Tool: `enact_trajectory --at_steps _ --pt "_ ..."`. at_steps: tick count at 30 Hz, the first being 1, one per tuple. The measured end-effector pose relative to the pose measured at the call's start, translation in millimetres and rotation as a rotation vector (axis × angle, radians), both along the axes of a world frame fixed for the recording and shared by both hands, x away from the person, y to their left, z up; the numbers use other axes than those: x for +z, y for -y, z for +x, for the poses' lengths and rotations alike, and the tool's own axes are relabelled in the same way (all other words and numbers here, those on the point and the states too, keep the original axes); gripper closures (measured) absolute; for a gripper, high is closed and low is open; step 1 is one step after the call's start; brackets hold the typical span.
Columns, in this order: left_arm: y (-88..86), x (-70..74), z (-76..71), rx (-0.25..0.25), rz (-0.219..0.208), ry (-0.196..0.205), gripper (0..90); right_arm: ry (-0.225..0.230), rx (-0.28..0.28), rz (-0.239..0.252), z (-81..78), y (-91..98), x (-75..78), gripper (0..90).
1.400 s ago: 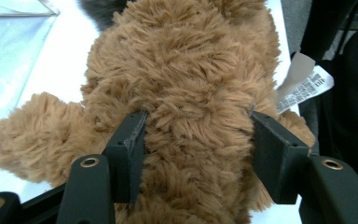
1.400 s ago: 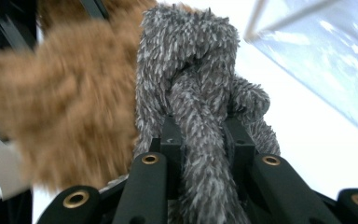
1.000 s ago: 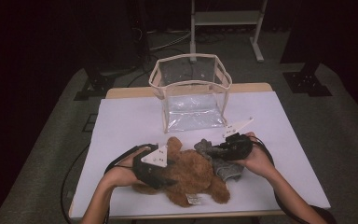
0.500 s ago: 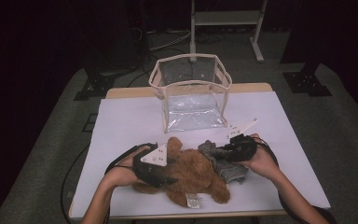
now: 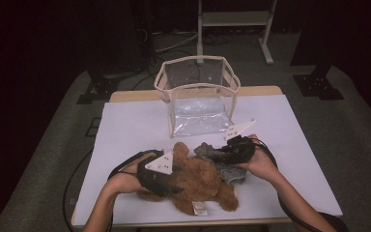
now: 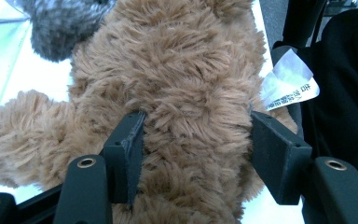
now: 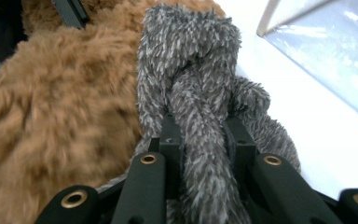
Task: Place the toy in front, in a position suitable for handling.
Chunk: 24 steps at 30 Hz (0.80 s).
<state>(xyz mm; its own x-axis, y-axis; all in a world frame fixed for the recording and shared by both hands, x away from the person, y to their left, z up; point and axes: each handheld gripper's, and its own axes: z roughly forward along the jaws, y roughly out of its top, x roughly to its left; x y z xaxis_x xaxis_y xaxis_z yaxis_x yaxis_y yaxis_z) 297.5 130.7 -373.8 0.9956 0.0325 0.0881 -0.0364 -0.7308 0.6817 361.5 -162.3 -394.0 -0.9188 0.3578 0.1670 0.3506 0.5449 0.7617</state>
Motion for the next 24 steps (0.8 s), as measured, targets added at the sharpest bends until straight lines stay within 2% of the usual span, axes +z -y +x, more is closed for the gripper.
enact_trajectory --at_steps 5,7,9,11,13,15,16,20,22,24 --pt "1.1 0.2 1.5 0.002 0.003 0.002 39.2 -0.033 -0.042 -0.001 -9.9 29.7 -12.5 72.4" --pt "1.9 0.3 1.8 0.006 0.004 0.001 39.2 -0.028 -0.054 -0.026 -15.2 39.5 -13.2 72.5" --pt "2.6 0.4 2.6 0.012 0.004 0.004 39.2 -0.015 -0.06 -0.037 -18.0 42.7 -10.7 72.6" --pt "2.7 0.6 3.2 0.015 0.003 0.004 39.2 -0.003 -0.049 -0.019 -20.7 41.5 -5.4 72.6" --pt "2.1 0.6 4.4 0.021 -0.002 0.005 39.2 0.012 -0.026 0.002 -24.5 35.5 0.2 72.6" --pt "0.8 0.3 4.9 0.028 -0.015 0.001 39.4 0.021 -0.005 -0.004 -27.9 28.0 0.9 72.5" --pt "0.2 0.2 4.8 0.03 -0.018 0.001 39.4 0.02 -0.001 -0.006 -28.0 26.8 -1.5 72.5" --pt "0.8 -0.4 5.3 0.035 -0.021 0.007 39.4 -0.042 -0.019 0.026 -24.7 36.6 -18.6 72.5" --pt "1.8 -0.4 5.7 0.038 -0.018 0.008 39.3 -0.034 -0.04 0.001 -26.6 43.6 -17.7 72.5" --pt "3.0 -0.5 6.1 0.036 -0.017 0.009 39.3 -0.023 -0.046 0.005 -28.4 47.6 -9.1 72.6"
